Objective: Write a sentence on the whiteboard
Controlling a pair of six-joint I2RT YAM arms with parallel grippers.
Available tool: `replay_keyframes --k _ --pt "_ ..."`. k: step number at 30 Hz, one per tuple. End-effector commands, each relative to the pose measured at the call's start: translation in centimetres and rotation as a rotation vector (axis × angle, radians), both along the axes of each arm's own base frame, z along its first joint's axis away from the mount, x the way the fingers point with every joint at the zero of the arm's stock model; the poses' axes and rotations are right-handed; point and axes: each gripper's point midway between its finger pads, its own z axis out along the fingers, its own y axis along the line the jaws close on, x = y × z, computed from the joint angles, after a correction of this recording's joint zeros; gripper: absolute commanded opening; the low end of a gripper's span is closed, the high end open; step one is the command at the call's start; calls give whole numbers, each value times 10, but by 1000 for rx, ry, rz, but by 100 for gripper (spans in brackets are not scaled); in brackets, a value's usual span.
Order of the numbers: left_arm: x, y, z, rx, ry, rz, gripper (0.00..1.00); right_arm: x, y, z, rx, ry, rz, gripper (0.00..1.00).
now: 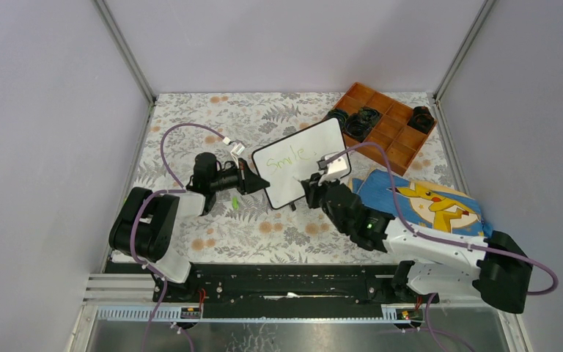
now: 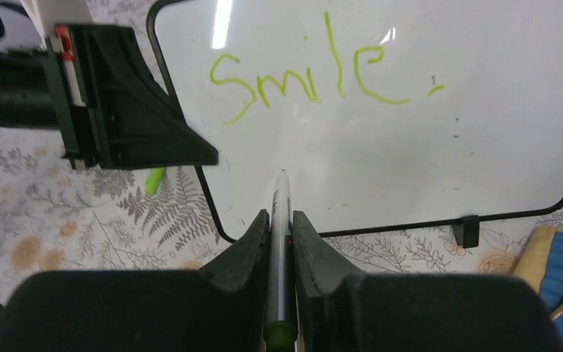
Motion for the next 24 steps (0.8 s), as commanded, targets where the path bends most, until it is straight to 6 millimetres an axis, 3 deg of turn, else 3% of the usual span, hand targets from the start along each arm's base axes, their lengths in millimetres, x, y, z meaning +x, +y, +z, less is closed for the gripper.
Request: replay_keyframes --k 1,7,24 --pt "2 6 -20 61 63 50 0 2 16 4 -5 -56 8 0" --pt "2 6 -21 64 60 49 0 6 36 -7 -31 -51 32 0" --pt "2 6 -21 66 62 49 0 19 54 3 16 -90 16 0"
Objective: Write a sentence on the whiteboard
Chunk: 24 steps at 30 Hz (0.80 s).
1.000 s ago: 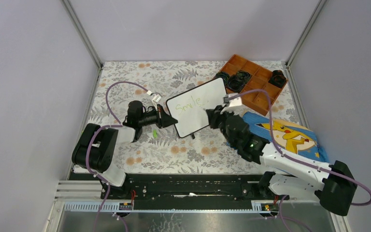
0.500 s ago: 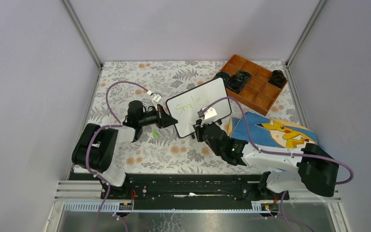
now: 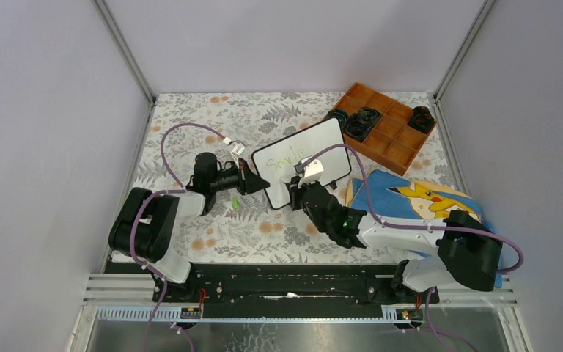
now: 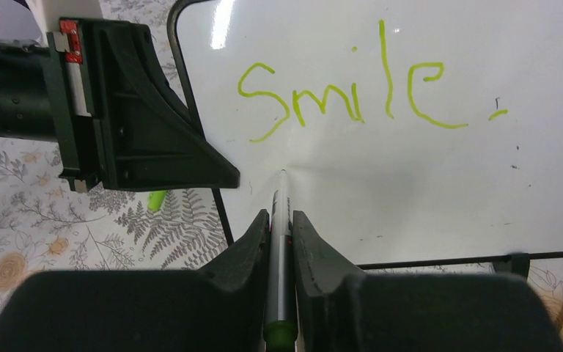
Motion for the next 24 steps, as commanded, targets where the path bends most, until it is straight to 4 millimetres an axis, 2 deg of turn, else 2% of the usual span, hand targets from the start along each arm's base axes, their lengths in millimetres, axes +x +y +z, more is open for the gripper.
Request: replay_keyframes --k 1,12,24 --pt "2 5 -20 59 61 51 0 9 12 34 82 -63 -15 0" --pt "3 5 -21 61 63 51 0 6 15 31 77 -53 5 0" --pt "2 5 -21 61 61 50 0 4 17 21 48 -22 12 0"
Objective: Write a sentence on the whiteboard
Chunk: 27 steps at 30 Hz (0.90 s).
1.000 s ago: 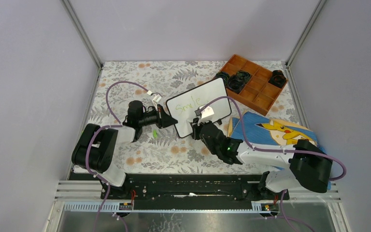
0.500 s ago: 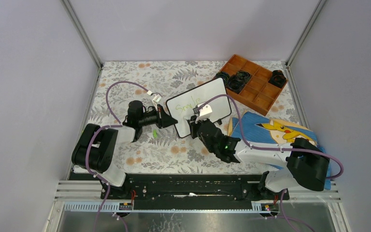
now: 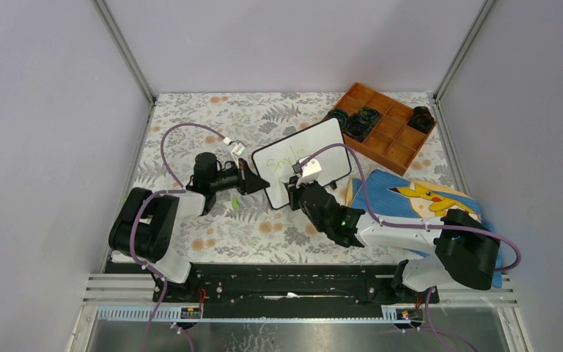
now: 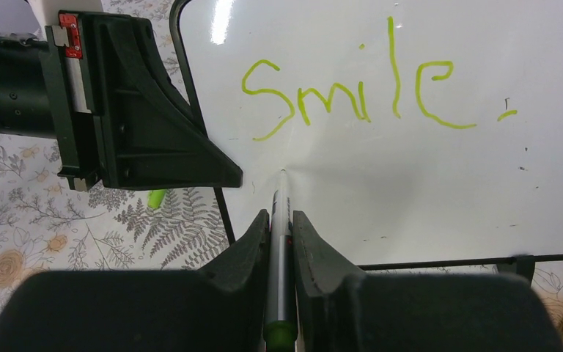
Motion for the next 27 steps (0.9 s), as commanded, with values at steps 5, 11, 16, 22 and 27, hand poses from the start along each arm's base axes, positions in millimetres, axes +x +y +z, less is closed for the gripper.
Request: replay_keyframes --k 5,11,16,22,27 --pt "3 6 -21 62 61 54 0 6 15 21 45 -24 2 0" --pt "3 5 -20 62 59 52 0 5 21 16 37 -6 14 0" --pt "3 5 -20 62 58 52 0 2 25 14 42 11 39 0" --pt "4 5 -19 62 57 53 0 -5 22 3 24 40 59 0" --pt "3 5 -20 63 58 53 0 -9 11 -10 1 66 38 0"
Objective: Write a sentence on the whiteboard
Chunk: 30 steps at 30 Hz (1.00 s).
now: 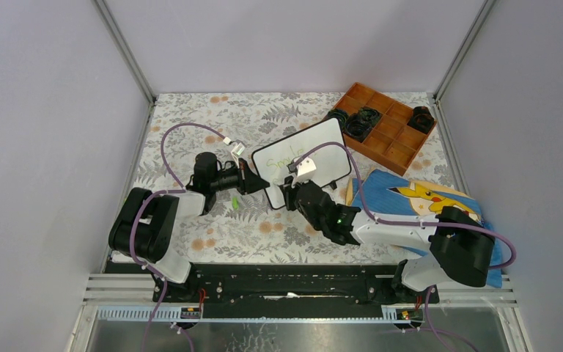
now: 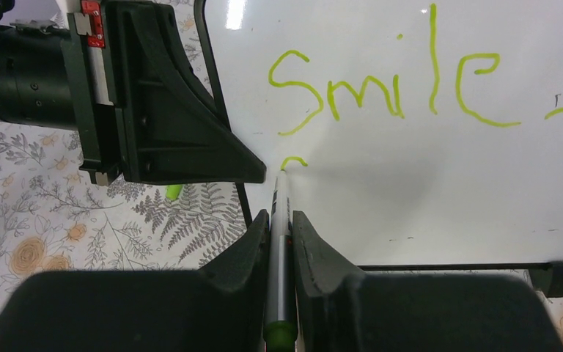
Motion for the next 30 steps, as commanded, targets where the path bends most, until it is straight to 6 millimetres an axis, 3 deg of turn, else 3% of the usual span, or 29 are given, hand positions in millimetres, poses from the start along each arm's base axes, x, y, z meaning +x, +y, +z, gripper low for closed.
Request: replay_keyframes --k 1,11,25,30 --pt "3 6 -19 59 52 52 0 -6 -6 -6 -6 25 -8 0" --pt "3 5 -19 62 49 51 0 -6 -22 -17 -56 47 -66 0" --pt "2 4 -19 65 47 47 0 -21 6 -11 3 74 78 0" --pt "2 4 -20 67 49 48 0 -17 -1 -3 10 50 42 0"
